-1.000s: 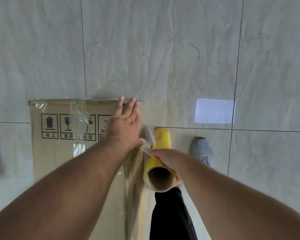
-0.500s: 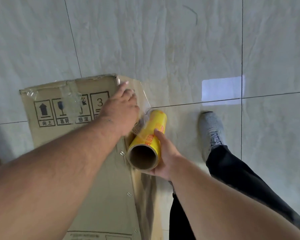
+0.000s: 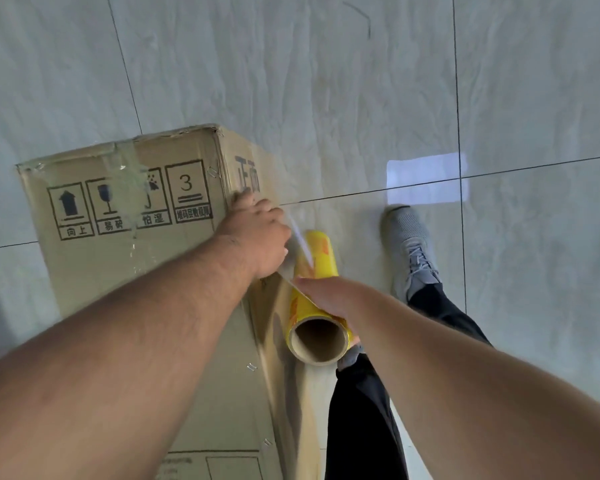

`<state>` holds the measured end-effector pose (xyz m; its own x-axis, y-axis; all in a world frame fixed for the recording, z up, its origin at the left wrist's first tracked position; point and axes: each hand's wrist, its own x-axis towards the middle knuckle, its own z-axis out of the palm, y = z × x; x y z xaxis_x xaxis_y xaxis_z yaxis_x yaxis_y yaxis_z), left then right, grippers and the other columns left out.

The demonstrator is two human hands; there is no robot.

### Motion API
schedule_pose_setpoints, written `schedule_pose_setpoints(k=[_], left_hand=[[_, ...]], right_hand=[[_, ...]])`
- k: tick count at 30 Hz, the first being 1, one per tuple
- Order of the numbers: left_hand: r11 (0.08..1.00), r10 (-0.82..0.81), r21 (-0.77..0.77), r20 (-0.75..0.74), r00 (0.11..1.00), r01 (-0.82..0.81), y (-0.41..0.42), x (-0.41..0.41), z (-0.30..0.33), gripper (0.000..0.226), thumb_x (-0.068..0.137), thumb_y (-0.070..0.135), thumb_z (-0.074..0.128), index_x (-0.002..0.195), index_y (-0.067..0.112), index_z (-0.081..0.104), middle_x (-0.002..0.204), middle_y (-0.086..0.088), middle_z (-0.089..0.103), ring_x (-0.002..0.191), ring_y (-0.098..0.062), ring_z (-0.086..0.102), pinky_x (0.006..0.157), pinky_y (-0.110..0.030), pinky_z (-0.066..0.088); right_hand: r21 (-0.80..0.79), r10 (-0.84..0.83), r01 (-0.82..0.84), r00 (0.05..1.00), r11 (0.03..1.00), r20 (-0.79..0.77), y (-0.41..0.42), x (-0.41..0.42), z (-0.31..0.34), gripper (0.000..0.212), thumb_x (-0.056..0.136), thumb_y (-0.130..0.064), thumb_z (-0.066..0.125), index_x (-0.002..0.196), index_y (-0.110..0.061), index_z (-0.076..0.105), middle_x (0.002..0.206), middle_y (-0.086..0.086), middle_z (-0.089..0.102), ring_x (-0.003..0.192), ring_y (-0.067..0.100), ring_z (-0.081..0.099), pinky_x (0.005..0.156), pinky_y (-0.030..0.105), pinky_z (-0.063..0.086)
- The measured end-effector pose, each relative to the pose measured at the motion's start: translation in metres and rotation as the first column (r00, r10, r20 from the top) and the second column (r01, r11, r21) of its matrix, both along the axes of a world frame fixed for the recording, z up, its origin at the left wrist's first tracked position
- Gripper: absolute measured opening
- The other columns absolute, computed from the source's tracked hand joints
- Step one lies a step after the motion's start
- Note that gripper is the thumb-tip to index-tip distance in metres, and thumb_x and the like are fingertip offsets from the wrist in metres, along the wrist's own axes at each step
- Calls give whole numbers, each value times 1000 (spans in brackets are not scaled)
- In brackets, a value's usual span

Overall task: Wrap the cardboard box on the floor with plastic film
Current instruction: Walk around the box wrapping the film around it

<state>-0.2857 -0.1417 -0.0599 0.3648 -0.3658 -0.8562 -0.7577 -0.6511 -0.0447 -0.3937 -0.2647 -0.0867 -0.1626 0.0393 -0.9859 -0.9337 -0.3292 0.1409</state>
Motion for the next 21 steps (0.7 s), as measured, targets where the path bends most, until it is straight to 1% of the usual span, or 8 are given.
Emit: schedule_pose_setpoints(k=[1, 4, 6, 9, 11, 15, 19, 21], left_hand=[[999, -25, 24, 17, 1000, 24, 2, -3, 0, 43, 102, 48, 44, 138, 30, 60, 143, 3, 52, 137, -22, 41, 119, -50, 15], [991, -118, 73, 26, 993, 116, 14, -5, 0, 51, 98, 38, 50, 148, 29, 49, 163, 0, 38, 151, -23, 30, 124, -52, 11], [983, -163, 80, -6, 987, 163, 19, -11, 1, 49, 98, 32, 49, 147, 30, 52, 162, 1, 42, 152, -22, 30, 125, -53, 9], [978, -186, 89, -10, 982, 186, 18, -23, 1, 44, 96, 29, 45, 136, 25, 62, 142, 4, 60, 140, -20, 44, 123, -51, 12], [984, -156, 84, 1, 988, 156, 16, -29, 1, 47, 95, 29, 42, 138, 21, 61, 143, 1, 59, 139, -22, 45, 123, -50, 14], [987, -150, 61, 43, 988, 148, 21, -37, 1, 54, 100, 30, 32, 149, 19, 52, 156, -4, 50, 147, -25, 37, 124, -51, 13], [995, -101, 28, 55, 993, 99, 20, -41, -3, 54, 98, 30, 26, 145, 23, 54, 151, -2, 54, 145, -24, 39, 123, -51, 14], [997, -74, 24, 80, 994, 73, 20, -42, -6, 49, 102, 35, 28, 142, 26, 55, 145, -1, 58, 140, -24, 43, 121, -51, 16]], right_hand=[[10, 61, -62, 998, 998, 28, 6, 5, 4, 112, 81, -89, 51, 160, -10, 43, 153, 17, 56, 136, 37, 58, 113, 44, 45], [71, -48, 39, 991, 997, 128, 33, 11, 0, 90, 109, -66, 37, 170, -4, 14, 172, 23, 28, 157, 43, 32, 127, 49, 28], [34, -147, 144, 985, 989, 89, 39, -1, -2, 92, 106, -70, 36, 173, -17, 1, 171, 21, 29, 154, 44, 36, 126, 54, 33], [-57, -295, 294, 956, 954, -3, 32, -25, 0, 70, 103, -71, 40, 165, -40, 28, 147, 16, 58, 124, 39, 65, 96, 55, 60], [-100, -585, 577, 805, 811, -101, 25, -44, 3, 66, 97, -68, 61, 150, -31, 50, 125, 17, 74, 103, 35, 78, 78, 49, 65], [-48, -776, 788, 590, 613, -222, 28, -57, 9, 74, 84, -61, 82, 138, -16, 58, 108, 25, 81, 89, 41, 82, 77, 57, 65], [-12, -770, 785, 603, 619, -210, 29, -60, 1, 76, 81, -60, 84, 137, -16, 58, 109, 26, 80, 91, 41, 81, 82, 58, 64], [-2, -706, 718, 683, 696, -188, 27, -58, -1, 82, 75, -64, 85, 138, -19, 59, 112, 23, 81, 93, 40, 82, 86, 60, 64]])
